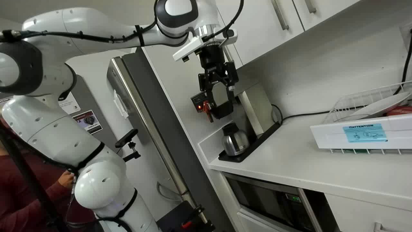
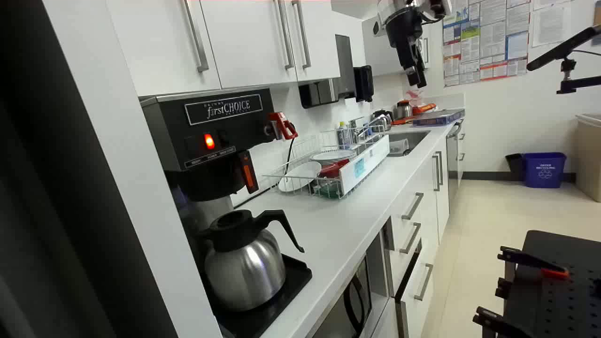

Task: Turn off the switch on the coffee maker

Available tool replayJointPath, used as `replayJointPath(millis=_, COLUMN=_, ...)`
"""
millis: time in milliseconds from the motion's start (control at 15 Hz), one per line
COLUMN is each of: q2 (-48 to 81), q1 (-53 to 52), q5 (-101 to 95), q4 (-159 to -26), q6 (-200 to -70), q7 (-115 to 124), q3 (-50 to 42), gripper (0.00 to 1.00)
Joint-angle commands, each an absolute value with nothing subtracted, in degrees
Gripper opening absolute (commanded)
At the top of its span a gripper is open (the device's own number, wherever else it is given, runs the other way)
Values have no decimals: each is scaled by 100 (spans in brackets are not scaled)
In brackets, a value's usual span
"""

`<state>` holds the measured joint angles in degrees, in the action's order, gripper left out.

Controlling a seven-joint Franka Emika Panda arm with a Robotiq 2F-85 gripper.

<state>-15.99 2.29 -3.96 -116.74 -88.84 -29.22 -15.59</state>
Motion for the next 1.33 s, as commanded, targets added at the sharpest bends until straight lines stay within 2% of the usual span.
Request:
replayJointPath(millis=0, q2=-1583, q1=359, q5=-367, q4=-11657, q6=-8869, q7=-2951, q3=-1447, gripper=100)
replayJointPath(millis=733, q2=-1934, q1=319, q5=-311, q4=-11984, q6=-8944, q7=-2828, q3=-1334, gripper=100)
replayJointPath(millis=1267, q2=-3005, q1=-46, q5=611, q4=-12925, q6=-9266, q7=-1375, q3=-348, gripper=100)
